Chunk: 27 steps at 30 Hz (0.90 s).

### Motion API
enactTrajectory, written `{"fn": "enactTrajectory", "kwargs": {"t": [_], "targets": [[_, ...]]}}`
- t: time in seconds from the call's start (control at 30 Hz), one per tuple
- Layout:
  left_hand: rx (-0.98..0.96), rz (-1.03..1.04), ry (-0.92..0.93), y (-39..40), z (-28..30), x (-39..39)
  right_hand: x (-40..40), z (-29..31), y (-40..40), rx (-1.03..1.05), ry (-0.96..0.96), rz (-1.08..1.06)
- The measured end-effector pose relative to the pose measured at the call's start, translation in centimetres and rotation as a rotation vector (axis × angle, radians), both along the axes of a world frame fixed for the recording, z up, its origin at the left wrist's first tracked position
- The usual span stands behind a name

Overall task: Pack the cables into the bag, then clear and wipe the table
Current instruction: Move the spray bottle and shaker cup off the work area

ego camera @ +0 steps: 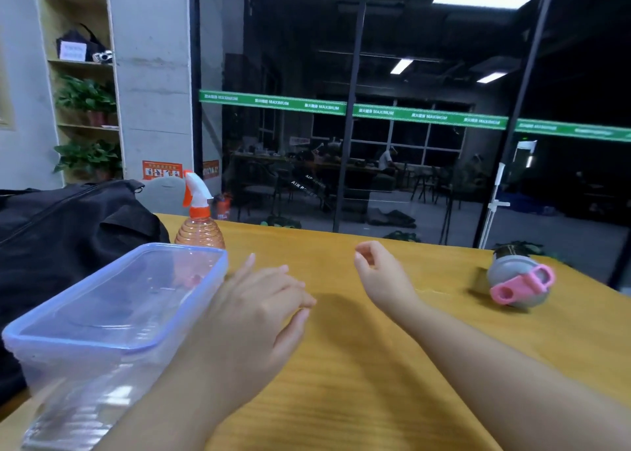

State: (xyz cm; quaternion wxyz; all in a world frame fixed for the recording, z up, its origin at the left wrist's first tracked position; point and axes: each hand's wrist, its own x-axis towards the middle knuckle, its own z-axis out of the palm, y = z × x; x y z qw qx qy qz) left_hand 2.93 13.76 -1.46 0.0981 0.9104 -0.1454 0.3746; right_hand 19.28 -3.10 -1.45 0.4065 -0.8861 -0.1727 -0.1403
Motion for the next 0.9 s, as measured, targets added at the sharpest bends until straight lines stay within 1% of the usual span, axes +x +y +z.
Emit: {"fn": "enactTrajectory", "kwargs": {"t": [0.1, 0.3, 0.5, 0.57, 0.63, 0.77, 0.9], "targets": [[0.044, -0.046, 0.023, -0.8, -1.1, 0.6, 0.2, -0.4, -3.3, -0.136, -0.065, -0.065], [0.121, -0.008, 0.097, -1.4, -2.5, 1.5, 1.7, -0.6, -9.9, -0.308, -0.149, -0.239], [0.167, -0.003, 0.133, -1.7, -3.3, 2.1, 3.1, -0.9, -16.4, -0.487, -0.186, -0.495], [0.16, 0.007, 0.172, -1.7, -3.4, 2.3, 3.6, -1.1, -18.2, -0.531, -0.196, -0.599], [0.165, 0.007, 0.186, -1.9, -3.6, 2.3, 4.1, -1.2, -19.6, -0.586, -0.172, -0.672], [0.195, -0.012, 0.165, -2.4, -3.7, 2.5, 5.2, -1.4, -21.6, -0.7, -0.083, -0.7], [0.187, -0.065, 0.131, -2.1, -3.5, 2.6, 6.3, -1.3, -22.5, -0.826, -0.072, -0.69]]}}
